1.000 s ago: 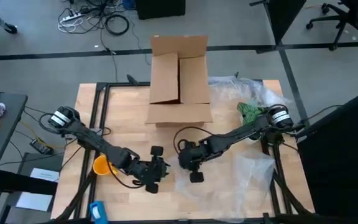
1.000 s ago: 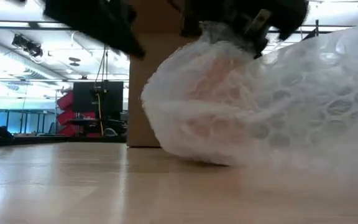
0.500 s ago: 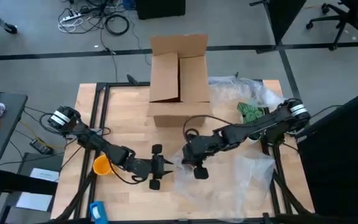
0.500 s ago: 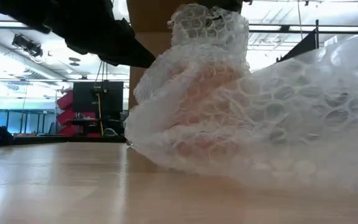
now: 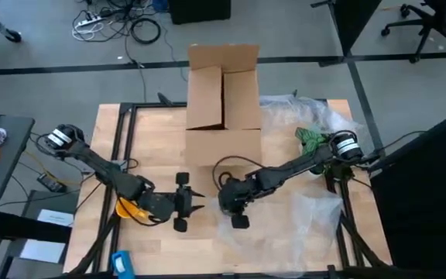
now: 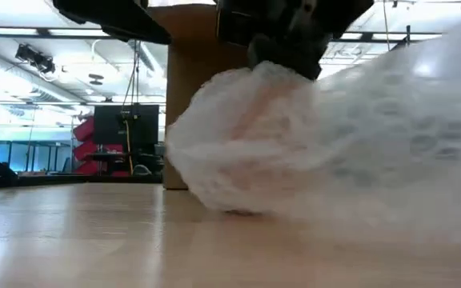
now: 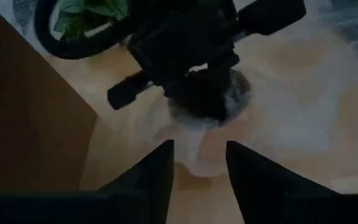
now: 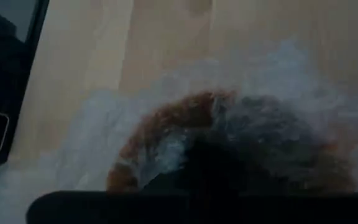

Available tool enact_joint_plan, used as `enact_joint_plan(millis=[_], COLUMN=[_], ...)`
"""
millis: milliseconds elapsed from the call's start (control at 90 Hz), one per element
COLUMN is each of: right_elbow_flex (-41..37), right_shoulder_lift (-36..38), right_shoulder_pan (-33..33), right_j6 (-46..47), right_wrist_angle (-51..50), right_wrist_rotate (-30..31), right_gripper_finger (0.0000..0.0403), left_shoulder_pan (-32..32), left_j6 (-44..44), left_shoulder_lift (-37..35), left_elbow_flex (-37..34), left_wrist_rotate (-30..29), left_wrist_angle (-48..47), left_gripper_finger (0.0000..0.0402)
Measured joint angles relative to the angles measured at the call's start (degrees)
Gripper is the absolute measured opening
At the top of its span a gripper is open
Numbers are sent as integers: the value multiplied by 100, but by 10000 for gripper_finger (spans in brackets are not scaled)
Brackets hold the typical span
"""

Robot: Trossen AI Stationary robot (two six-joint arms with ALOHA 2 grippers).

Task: Wrap mug
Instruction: Wrap the orange cup with the bubble wrap

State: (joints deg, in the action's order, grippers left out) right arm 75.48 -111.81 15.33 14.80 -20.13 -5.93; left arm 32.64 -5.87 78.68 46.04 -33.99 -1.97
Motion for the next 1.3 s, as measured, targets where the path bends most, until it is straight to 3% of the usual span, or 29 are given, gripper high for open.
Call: enact_joint_plan(millis=[222,456,578,767,1011,1211,1300], right_elbow_flex=[-84,-61,-56,-50,-24,0,243], right_shoulder_lift=[494,1283,1432,936,250,229,254], right_shoulder_pan=[26,70,94,155,151,151,152], right_j6=[130,230,212,165,450,456,452], right_wrist_angle=[-287,-324,248,572,-308,-434,-929], right_wrist_rotate=[11,335,306,79,106,124,170], right_gripper_finger=[0,0,0,0,0,0,0], left_shoulder_pan=[-2,0,0,0,-2,-115,-149], left_j6=[-301,-401,-494,-514,-513,-482,-400], left_shoulder_lift=[394,743,845,850,857,1369,1681], left_elbow_flex=[-365,-524,-524,-524,-524,-519,-520], left_wrist_rotate=[-695,-753,-756,-867,-938,-883,-853], left_wrist_angle=[486,922,979,1044,1217,2056,2468], left_gripper_finger=[131,131,131,131,131,131,131])
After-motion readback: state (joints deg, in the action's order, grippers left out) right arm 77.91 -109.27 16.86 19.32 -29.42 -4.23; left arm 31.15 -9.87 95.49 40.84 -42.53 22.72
